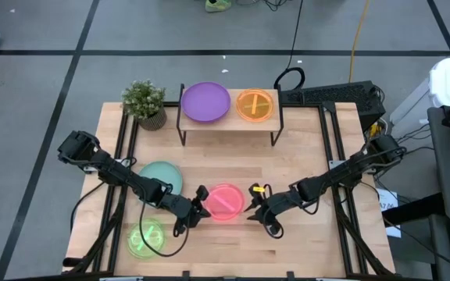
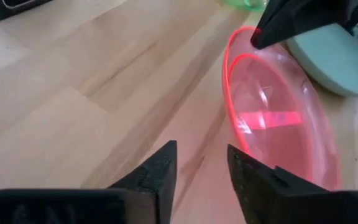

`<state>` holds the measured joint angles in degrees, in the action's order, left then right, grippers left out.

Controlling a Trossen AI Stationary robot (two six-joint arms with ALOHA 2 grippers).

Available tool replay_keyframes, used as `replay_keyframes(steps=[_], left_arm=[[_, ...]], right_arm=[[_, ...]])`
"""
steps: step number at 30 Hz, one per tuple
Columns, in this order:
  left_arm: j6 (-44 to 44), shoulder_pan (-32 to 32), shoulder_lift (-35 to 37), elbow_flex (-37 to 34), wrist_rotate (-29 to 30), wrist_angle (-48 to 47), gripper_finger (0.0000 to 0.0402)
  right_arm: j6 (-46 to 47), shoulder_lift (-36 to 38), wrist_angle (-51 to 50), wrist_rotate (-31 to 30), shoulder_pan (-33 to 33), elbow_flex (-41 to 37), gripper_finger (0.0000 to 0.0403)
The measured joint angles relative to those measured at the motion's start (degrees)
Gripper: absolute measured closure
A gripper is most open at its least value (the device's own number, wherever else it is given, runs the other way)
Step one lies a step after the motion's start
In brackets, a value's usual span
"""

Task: Place and stack plates onto a shelf
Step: Stack the transparent pink plate on top of the transparent orange plate on the shelf

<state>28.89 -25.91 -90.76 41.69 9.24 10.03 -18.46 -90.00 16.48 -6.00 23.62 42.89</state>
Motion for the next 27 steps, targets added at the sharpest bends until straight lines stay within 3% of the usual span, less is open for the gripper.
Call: replay_keyframes(steps=[9, 17, 27], left_arm=[[-1.87, 0.00, 0.00, -0.02, -3.39, -1.20, 0.0396], [-1.91, -0.48, 0.00, -0.02, -5.23, 0.65, 0.0396], [-1.69, -0.48, 0.00, -0.02, -5.22, 0.63, 0.0396]], right_arm=[[-1.78, -0.44, 2.18, -5.76, 0.49, 0.07, 0.0305], [-2.47, -4.85, 4.28, -5.89, 0.48, 0.11, 0.0293], [-3.91, -6.69, 7.29, -5.60, 0.37, 0.11, 0.0330]])
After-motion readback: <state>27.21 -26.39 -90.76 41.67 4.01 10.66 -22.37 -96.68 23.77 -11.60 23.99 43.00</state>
